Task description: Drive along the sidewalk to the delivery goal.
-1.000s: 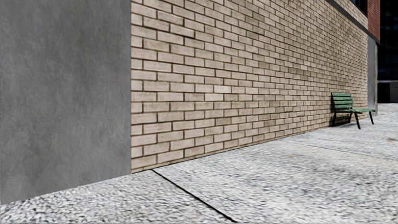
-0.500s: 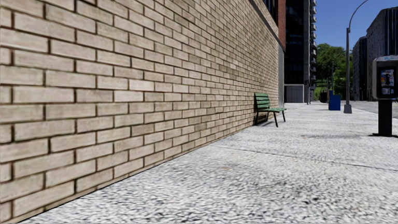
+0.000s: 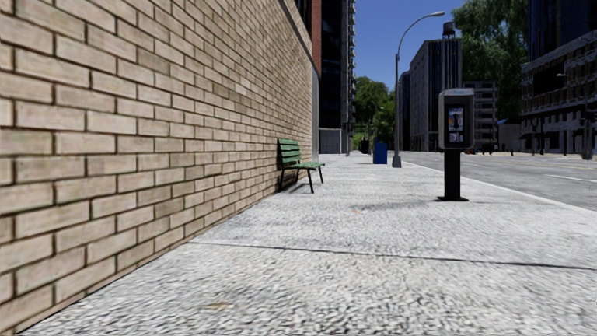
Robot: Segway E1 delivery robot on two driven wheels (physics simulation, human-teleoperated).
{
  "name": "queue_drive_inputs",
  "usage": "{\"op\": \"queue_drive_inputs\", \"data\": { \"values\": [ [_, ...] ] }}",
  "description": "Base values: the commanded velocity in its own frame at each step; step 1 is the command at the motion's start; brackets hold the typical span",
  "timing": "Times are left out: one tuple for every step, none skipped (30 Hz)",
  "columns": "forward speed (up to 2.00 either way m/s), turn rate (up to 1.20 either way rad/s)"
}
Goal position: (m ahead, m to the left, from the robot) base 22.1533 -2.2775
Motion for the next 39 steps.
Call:
{"op": "queue_drive_inputs", "data": {
  "values": [
    [1.56, -0.53],
    [1.56, -0.53],
    [1.56, -0.53],
    [1.56, -0.53],
    [1.57, -0.53],
    [1.57, -0.52],
    [1.57, -0.06],
    [1.57, -0.06],
    [1.58, 0.0],
    [1.58, 0.0],
    [1.58, 0.0],
    [1.58, 0.0],
    [1.58, 0.0],
    [1.58, 0.0],
    [1.58, 0.0],
    [1.59, 0.0],
    [1.6, 0.0],
    [1.6, 0.0],
    [1.6, 0.0],
    [1.61, 0.0],
    [1.62, -0.15],
    [1.62, -0.15],
    [1.63, -0.24],
    [1.63, -0.26],
    [1.63, -0.26],
    [1.63, -0.26],
    [1.63, -0.26],
    [1.63, -0.26],
    [1.63, -0.26],
    [1.63, -0.28],
    [1.63, -0.28],
    [1.63, -0.32],
    [1.63, -0.35],
    [1.63, -0.38],
    [1.63, -0.39],
    [1.63, -0.39],
    [1.63, -0.39],
    [1.63, -0.39],
    [1.63, -0.39]
  ]
}}
